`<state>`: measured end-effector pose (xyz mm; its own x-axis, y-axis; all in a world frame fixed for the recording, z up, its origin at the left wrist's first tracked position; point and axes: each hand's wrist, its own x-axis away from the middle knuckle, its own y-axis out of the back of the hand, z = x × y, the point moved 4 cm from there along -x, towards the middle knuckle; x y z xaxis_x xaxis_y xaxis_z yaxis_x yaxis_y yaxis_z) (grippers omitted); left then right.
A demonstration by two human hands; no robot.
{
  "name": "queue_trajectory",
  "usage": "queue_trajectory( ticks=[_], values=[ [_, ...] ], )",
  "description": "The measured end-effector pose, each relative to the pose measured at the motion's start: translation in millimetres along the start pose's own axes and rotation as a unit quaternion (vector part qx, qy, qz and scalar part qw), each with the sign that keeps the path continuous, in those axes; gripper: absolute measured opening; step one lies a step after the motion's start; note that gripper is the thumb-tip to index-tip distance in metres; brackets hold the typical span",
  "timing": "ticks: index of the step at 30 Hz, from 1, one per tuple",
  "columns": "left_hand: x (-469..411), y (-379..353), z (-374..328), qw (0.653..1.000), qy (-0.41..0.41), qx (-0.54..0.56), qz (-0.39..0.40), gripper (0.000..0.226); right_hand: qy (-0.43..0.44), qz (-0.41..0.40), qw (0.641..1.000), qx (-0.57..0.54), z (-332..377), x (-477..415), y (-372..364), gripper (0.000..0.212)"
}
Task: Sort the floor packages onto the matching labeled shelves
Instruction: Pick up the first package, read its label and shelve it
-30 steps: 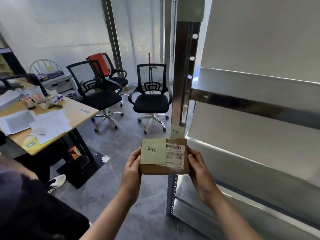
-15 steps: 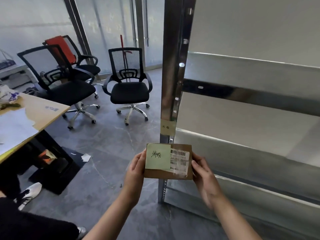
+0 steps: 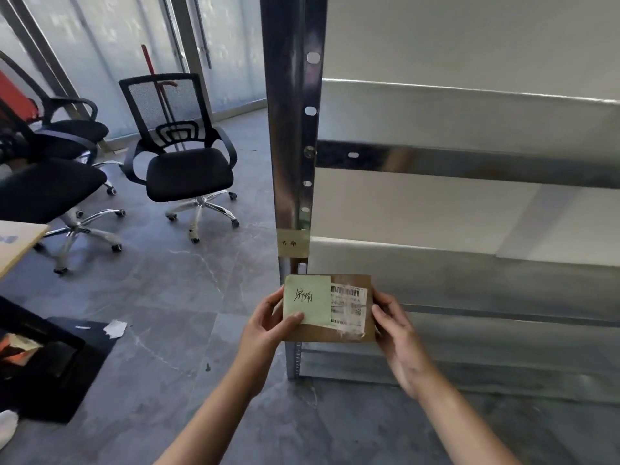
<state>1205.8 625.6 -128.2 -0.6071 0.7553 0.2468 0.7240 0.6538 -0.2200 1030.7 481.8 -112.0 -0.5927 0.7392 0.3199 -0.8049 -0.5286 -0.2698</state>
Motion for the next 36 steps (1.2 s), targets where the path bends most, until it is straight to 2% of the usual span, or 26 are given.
queue_trajectory(
  ticks=[11, 18, 36],
  values=[
    [-19.6, -34.5, 4.9, 0.998, 0.036, -0.028, 0.034, 0.043, 0.000, -0.059, 0.998, -0.035, -0.5, -4.7, 37.9, 0.032],
    [-42.0, -54.3, 1.7, 0.997, 0.066, 0.003, 0.046, 0.035, 0.003, -0.070, 0.997, -0.015, 18.0, -22.3, 57.2, 0.031],
    [-111.7, -100.2, 13.2, 0.996, 0.067, -0.013, -0.053, 0.027, -0.010, -0.104, 0.994, 0.013, 45.9, -101.3, 73.2, 0.027]
  ],
)
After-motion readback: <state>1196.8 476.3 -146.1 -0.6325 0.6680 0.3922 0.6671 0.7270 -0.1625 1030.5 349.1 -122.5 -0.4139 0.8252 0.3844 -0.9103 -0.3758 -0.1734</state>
